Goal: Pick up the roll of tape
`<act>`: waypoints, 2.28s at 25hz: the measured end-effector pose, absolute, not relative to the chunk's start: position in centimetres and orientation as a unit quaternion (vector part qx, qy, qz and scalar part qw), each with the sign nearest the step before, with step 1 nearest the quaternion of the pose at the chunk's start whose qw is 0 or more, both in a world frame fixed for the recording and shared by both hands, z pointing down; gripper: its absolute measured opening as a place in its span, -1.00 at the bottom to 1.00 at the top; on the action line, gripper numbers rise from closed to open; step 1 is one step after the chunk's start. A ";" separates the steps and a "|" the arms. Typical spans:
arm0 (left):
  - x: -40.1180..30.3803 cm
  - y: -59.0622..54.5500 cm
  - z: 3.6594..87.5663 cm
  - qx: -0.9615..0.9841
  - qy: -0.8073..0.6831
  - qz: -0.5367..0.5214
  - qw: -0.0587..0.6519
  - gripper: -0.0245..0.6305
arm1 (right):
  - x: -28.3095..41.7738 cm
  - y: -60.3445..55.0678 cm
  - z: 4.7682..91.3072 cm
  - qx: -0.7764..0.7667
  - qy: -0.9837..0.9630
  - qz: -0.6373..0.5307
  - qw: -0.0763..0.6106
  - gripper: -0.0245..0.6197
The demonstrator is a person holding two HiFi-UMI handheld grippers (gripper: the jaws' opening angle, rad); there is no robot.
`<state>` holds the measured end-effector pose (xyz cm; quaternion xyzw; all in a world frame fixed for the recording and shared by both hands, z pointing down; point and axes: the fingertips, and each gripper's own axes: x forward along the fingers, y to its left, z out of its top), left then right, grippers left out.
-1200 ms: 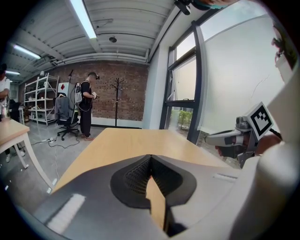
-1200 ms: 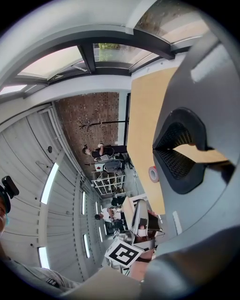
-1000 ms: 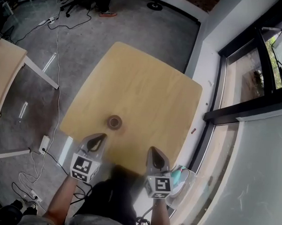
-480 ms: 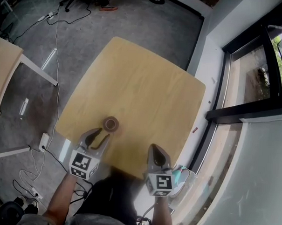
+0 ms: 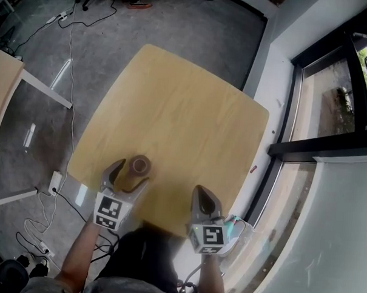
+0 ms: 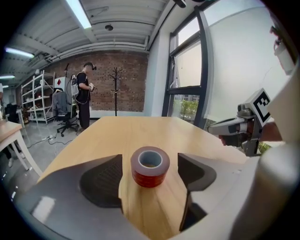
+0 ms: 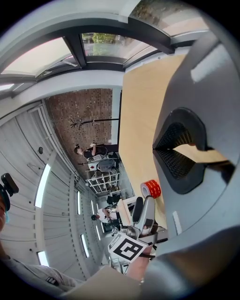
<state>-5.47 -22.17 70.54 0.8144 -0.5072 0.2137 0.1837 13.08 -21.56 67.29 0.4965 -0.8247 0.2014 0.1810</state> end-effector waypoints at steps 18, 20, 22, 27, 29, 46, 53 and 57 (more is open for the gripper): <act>-3.3 -24.4 72.9 0.822 -0.479 0.264 0.162 0.25 | 13.5 -23.8 69.0 0.482 -0.825 0.214 0.205 -0.89; -3.4 -24.5 73.0 0.821 -0.480 0.262 0.164 0.24 | 13.5 -23.9 69.2 0.480 -0.825 0.216 0.206 -0.89; -3.6 -24.5 73.1 0.820 -0.483 0.262 0.163 0.18 | 13.5 -24.0 69.3 0.480 -0.825 0.217 0.205 -0.89; -3.7 -24.7 73.3 0.816 -0.489 0.262 0.164 0.12 | 13.4 -24.4 69.2 0.482 -0.826 0.215 0.198 -0.89; -3.8 -24.6 73.3 0.815 -0.490 0.261 0.164 0.12 | 13.4 -24.3 69.2 0.481 -0.826 0.216 0.198 -0.89; -4.0 -24.9 71.1 0.818 -0.502 0.234 0.157 0.11 | 13.5 -24.0 68.0 0.483 -0.830 0.204 0.190 -0.89; -4.1 -24.8 67.6 0.821 -0.509 0.216 0.145 0.11 | 13.0 -23.9 65.8 0.481 -0.835 0.197 0.178 -0.89; -4.1 -24.6 65.3 0.823 -0.512 0.207 0.134 0.11 | 12.9 -23.3 64.9 0.476 -0.835 0.203 0.186 -0.89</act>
